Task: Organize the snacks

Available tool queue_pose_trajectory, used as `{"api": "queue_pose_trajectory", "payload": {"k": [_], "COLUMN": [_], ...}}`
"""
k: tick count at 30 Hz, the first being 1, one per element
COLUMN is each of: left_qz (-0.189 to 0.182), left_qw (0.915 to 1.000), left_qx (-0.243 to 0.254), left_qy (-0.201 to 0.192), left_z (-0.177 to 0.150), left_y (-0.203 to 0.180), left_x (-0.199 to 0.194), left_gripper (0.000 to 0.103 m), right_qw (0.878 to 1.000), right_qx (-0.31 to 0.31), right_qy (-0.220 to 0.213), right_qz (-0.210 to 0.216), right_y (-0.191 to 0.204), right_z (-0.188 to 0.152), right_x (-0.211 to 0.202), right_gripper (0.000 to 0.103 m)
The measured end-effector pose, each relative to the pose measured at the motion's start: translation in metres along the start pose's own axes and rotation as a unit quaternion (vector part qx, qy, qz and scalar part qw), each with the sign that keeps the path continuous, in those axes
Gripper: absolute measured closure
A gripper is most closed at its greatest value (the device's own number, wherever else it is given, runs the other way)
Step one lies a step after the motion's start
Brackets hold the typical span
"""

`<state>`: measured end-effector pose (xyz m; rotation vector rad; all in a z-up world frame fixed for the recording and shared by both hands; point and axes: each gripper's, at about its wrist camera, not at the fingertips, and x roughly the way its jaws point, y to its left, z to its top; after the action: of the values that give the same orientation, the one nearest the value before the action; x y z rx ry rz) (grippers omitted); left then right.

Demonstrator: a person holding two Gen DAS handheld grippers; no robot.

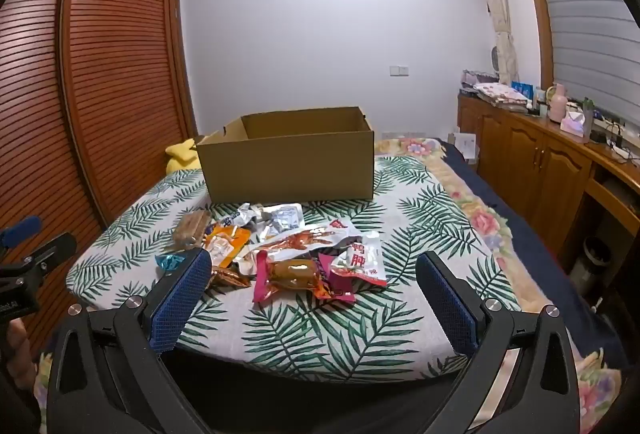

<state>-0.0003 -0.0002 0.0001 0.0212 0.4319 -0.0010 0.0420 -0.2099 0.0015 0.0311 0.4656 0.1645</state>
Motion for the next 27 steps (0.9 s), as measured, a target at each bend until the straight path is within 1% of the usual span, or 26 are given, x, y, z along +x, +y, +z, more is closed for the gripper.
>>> {"api": "queue_pose_trajectory", "payload": {"k": [27], "left_qz": [0.005], "left_qw": [1.0], "left_qx": [-0.001], "left_qy": [0.0], "left_z": [0.0071], "left_y": [0.0036], "left_x": [-0.0031], "left_gripper": [0.0], "right_qw": [1.0], "right_qx": [0.0], "right_qy": [0.001], "right_qz": [-0.001], "right_y": [0.0007], "right_z": [0.0007], "right_x": [-0.0017], "right_gripper": [0.0]}}
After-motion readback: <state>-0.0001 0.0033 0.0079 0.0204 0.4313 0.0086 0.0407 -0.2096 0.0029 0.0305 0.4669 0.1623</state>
